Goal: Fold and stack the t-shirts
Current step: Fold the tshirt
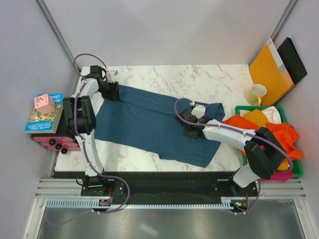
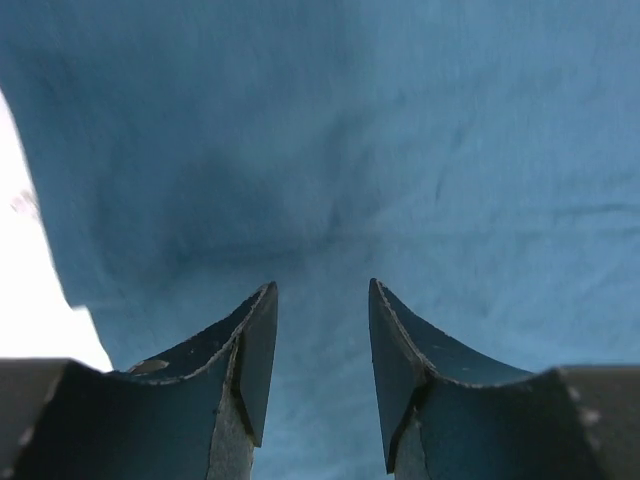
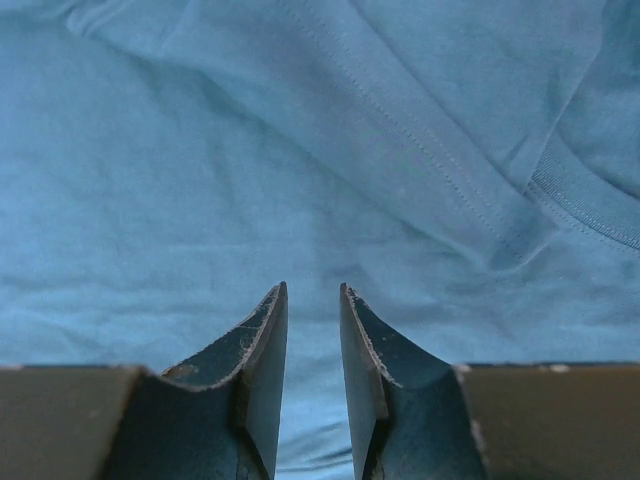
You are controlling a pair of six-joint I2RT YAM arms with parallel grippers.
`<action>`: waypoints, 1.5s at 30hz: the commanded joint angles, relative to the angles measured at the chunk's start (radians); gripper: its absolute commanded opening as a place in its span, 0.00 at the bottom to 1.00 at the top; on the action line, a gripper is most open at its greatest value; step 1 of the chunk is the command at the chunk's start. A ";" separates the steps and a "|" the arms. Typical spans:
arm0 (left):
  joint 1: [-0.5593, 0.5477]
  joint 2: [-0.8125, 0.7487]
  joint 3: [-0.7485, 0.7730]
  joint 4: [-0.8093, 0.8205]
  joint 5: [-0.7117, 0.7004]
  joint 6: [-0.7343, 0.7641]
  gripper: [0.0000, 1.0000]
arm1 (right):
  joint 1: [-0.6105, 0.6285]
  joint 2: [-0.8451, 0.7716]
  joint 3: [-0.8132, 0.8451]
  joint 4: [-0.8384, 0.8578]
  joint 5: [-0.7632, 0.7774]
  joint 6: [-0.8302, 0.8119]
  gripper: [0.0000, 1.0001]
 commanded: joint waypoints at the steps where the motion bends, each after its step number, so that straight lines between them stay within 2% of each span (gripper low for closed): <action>1: 0.004 -0.111 -0.047 0.005 0.093 0.036 0.49 | 0.007 0.024 -0.012 0.025 0.086 0.089 0.35; 12: -0.002 -0.038 -0.081 0.004 0.033 0.050 0.47 | -0.011 0.397 0.128 0.062 0.092 0.070 0.32; 18: -0.002 0.022 -0.023 0.002 -0.002 0.021 0.47 | -0.074 0.462 0.182 0.064 0.063 0.060 0.32; 24: -0.004 0.144 0.159 -0.057 -0.015 -0.020 0.47 | -0.195 0.436 0.212 0.061 0.057 -0.002 0.32; 29: -0.007 0.269 0.394 -0.146 -0.030 -0.052 0.47 | -0.301 0.440 0.274 0.051 0.045 -0.100 0.33; 31: -0.016 0.316 0.474 -0.165 -0.037 -0.057 0.47 | -0.341 0.474 0.341 0.033 0.036 -0.135 0.33; 36: -0.047 0.372 0.555 -0.182 -0.056 -0.057 0.49 | -0.391 0.615 0.561 -0.033 0.013 -0.226 0.34; 45: -0.064 0.467 0.761 -0.179 -0.091 -0.074 0.57 | -0.465 0.816 0.899 -0.128 -0.043 -0.269 0.34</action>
